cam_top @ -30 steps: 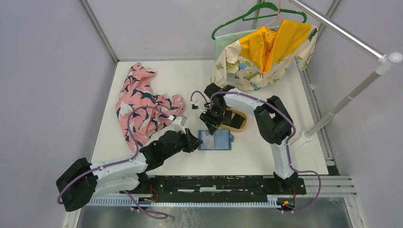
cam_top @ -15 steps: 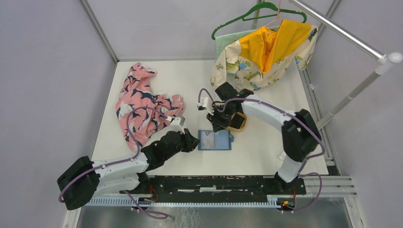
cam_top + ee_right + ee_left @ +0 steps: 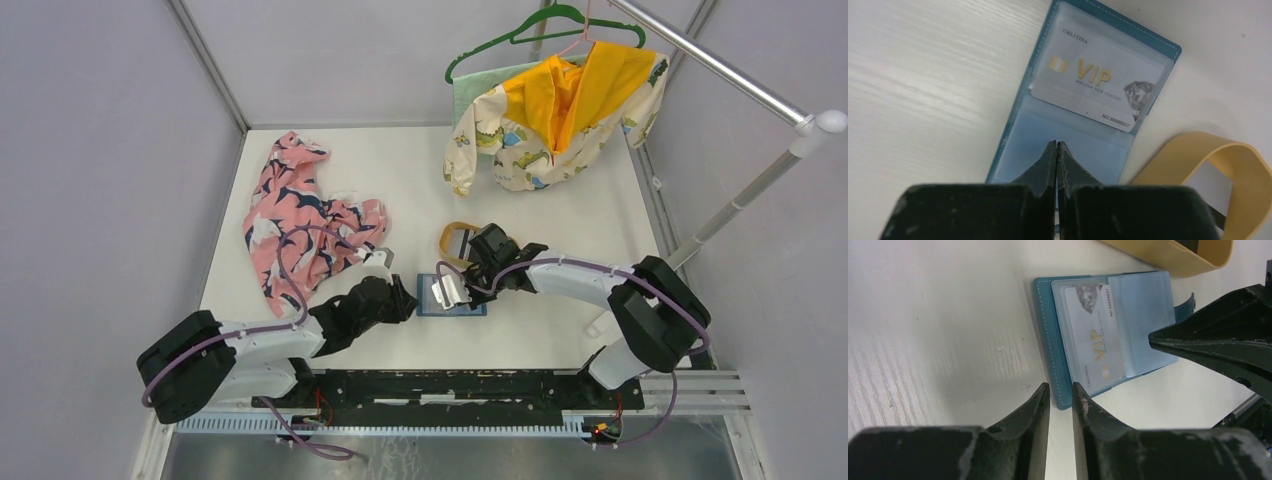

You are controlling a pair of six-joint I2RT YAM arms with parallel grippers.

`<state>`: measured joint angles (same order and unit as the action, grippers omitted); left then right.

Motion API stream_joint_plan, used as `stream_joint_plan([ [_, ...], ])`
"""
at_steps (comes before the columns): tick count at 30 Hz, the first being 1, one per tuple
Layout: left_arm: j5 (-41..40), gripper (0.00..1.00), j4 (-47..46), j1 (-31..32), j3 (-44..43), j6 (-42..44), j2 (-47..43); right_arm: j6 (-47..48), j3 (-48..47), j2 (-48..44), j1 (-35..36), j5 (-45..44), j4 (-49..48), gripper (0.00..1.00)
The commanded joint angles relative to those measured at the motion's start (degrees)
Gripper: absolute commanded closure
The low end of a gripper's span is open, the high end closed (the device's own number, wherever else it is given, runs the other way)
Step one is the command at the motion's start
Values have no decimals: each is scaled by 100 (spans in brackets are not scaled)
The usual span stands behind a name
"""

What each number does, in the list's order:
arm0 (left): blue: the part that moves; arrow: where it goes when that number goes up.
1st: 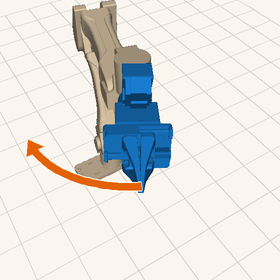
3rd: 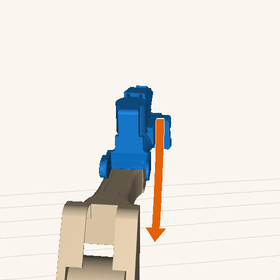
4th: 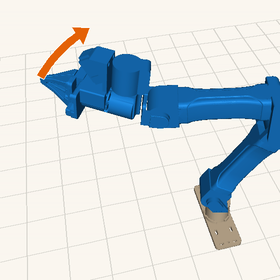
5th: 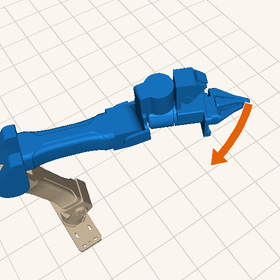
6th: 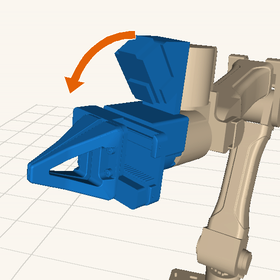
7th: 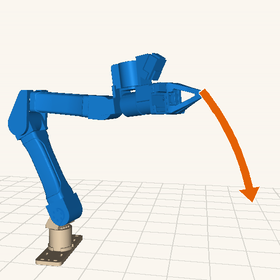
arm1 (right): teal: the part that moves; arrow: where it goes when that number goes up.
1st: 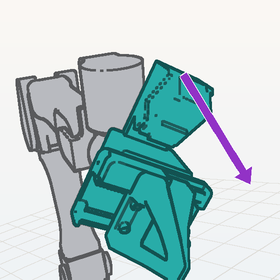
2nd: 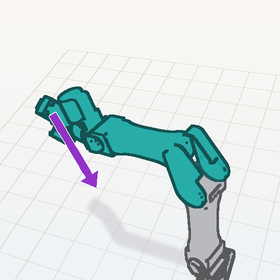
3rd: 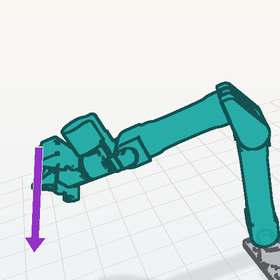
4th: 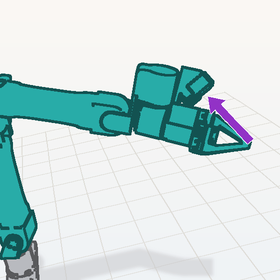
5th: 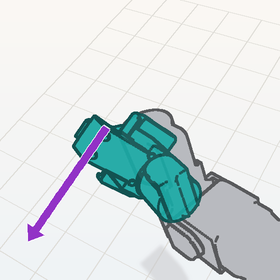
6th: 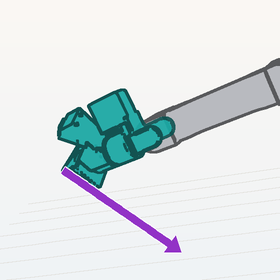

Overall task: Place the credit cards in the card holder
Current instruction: Insert the credit card into the card holder.

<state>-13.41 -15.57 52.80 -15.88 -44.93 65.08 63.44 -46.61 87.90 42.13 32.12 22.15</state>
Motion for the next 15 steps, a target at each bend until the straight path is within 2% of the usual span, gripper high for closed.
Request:
stream_joint_plan([
  [1,-50,72,-467,-24,-147,232,275,136,47,68,156,-980,-1181,100],
  [15,174,82,-797,-35,-380,371,1544,21,-63,627,516,-1485,-1395,100],
])
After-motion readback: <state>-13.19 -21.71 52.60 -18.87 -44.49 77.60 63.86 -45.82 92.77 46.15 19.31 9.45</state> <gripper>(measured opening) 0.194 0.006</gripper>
